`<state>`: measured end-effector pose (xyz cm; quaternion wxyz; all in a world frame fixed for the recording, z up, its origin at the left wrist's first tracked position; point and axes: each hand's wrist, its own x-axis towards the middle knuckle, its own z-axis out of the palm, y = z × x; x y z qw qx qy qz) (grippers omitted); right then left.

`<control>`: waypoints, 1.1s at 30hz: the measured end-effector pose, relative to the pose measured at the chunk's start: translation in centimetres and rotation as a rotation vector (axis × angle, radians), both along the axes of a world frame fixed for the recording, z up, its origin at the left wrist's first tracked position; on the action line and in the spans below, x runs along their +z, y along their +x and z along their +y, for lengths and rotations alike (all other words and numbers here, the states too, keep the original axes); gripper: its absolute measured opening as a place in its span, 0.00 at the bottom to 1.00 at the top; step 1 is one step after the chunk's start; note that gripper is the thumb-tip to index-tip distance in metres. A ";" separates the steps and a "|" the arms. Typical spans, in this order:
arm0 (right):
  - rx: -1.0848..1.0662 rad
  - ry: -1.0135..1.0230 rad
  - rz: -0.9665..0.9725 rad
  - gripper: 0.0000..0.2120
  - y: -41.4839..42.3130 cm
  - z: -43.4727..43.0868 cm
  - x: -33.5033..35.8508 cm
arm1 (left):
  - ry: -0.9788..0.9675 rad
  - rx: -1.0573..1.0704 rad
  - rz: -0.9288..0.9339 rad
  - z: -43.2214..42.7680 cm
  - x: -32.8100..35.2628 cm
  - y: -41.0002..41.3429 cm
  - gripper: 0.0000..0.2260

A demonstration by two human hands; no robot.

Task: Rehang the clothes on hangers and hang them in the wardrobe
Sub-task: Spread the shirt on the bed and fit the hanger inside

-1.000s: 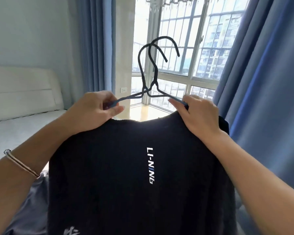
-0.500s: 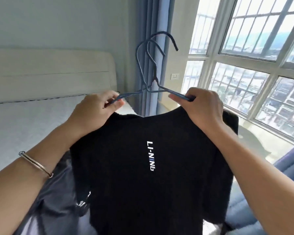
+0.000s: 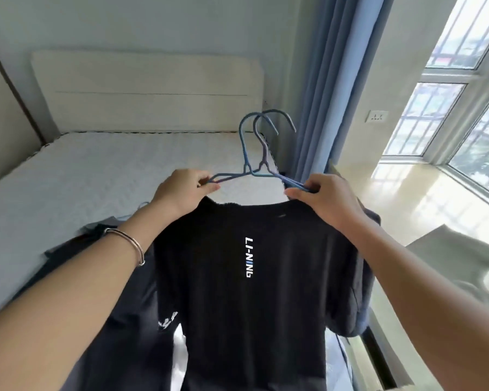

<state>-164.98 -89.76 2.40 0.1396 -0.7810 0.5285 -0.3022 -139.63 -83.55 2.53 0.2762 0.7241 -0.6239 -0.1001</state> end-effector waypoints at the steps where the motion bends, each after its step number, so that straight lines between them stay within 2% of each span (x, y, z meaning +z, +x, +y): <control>1: 0.007 0.039 0.014 0.21 0.2 -0.9 -1.3 | 0.049 0.003 0.005 -0.8 -1.3 0.2 0.10; 6: 0.034 0.252 0.093 0.19 1.6 -5.3 -6.5 | 0.211 0.001 0.071 -5.5 -6.7 1.9 0.07; 12: 0.134 0.412 0.153 0.08 3.4 -11.0 -9.0 | 0.374 -0.046 0.102 -11.1 -9.8 5.0 0.05; 15: 0.114 0.401 0.199 0.05 5.0 -15.9 -10.4 | 0.347 0.041 -0.020 -15.4 -10.9 5.6 0.09; 17: 0.048 0.365 0.286 0.08 6.5 -20.1 -11.9 | 0.340 0.105 -0.098 -19.2 -12.3 5.9 0.11; 19: -0.067 0.289 0.312 0.13 8.1 -24.2 -13.9 | 0.317 0.179 -0.046 -23.3 -14.1 6.0 0.11; 22: -0.182 0.300 0.161 0.18 10.1 -26.9 -18.5 | 0.232 0.257 0.016 -27.9 -18.7 5.6 0.14; 24: -0.138 0.359 0.128 0.19 10.3 -26.0 -22.8 | 0.237 0.271 -0.009 -28.2 -23.0 5.0 0.17; 26: -0.031 0.531 0.222 0.20 9.4 -24.4 -27.9 | 0.348 0.221 -0.061 -26.7 -28.2 4.6 0.18; 29: 0.027 0.879 0.443 0.22 7.2 -22.4 -34.8 | 0.623 0.139 -0.111 -23.2 -35.3 4.3 0.21; 33: 0.015 1.014 0.533 0.22 5.3 -21.4 -40.2 | 0.859 0.054 -0.089 -20.1 -41.6 4.0 0.23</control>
